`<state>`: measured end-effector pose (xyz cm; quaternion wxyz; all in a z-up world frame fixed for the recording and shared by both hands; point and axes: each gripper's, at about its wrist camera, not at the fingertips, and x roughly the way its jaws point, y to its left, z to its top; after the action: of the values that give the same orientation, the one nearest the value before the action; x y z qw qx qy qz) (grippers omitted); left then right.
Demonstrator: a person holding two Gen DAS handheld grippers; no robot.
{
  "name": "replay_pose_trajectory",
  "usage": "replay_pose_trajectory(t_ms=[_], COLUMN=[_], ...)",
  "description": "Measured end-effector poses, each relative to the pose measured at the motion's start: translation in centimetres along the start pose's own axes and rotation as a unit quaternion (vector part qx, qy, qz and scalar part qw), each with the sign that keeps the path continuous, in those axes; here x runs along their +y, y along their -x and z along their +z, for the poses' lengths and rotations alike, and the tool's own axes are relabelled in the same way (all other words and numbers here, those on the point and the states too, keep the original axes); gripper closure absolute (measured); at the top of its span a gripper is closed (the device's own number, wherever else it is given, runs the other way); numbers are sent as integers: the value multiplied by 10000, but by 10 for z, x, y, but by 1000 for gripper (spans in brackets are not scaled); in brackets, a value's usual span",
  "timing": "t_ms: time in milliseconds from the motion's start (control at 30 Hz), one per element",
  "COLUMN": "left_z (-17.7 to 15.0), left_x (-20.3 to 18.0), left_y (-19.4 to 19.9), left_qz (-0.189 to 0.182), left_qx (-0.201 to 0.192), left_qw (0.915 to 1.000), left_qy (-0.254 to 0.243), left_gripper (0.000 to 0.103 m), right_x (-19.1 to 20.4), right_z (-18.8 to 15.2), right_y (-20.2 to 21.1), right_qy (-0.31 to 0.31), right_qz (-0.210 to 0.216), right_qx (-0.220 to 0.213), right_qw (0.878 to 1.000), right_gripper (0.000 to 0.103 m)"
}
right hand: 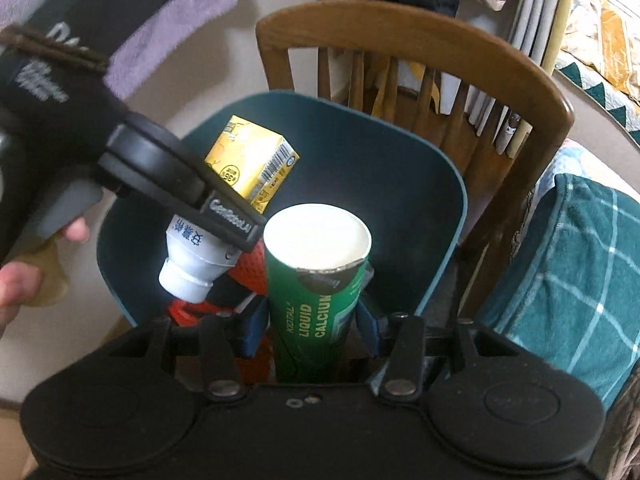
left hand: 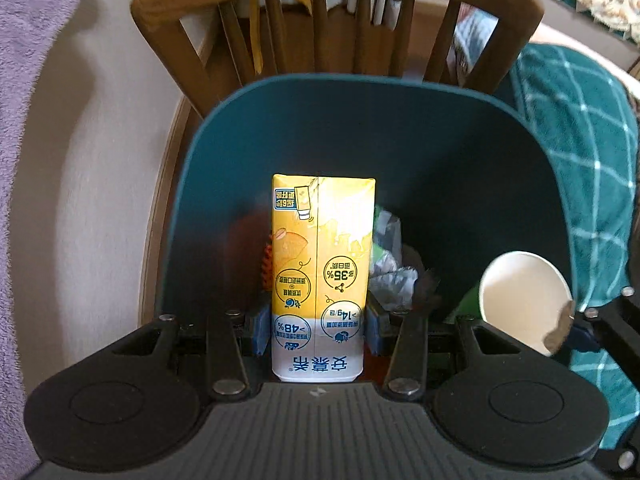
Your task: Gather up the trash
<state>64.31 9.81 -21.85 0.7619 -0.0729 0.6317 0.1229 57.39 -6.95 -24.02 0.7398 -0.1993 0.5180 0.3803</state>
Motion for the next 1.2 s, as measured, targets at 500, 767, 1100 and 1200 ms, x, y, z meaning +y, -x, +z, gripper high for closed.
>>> replay_pose_trajectory(t_ms=[500, 767, 1100, 1200], left_z=[-11, -29, -71, -88], left_x=[0, 5, 28, 36], left_y=[1, 38, 96, 113], left_qz=[-223, -295, -419, -510], left_qx=[114, -282, -955, -1152], left_qw=[9997, 9991, 9943, 9917], left_qy=[27, -90, -201, -235], left_gripper=[41, 41, 41, 41], right_x=[12, 14, 27, 35], right_z=[-14, -19, -30, -36], right_y=[12, 38, 81, 94], right_qy=[296, -38, -496, -659], right_qz=[44, 101, -109, -172], right_qx=[25, -207, -681, -815], right_qw=[9995, 9997, 9964, 9943], right_gripper=[44, 42, 41, 40])
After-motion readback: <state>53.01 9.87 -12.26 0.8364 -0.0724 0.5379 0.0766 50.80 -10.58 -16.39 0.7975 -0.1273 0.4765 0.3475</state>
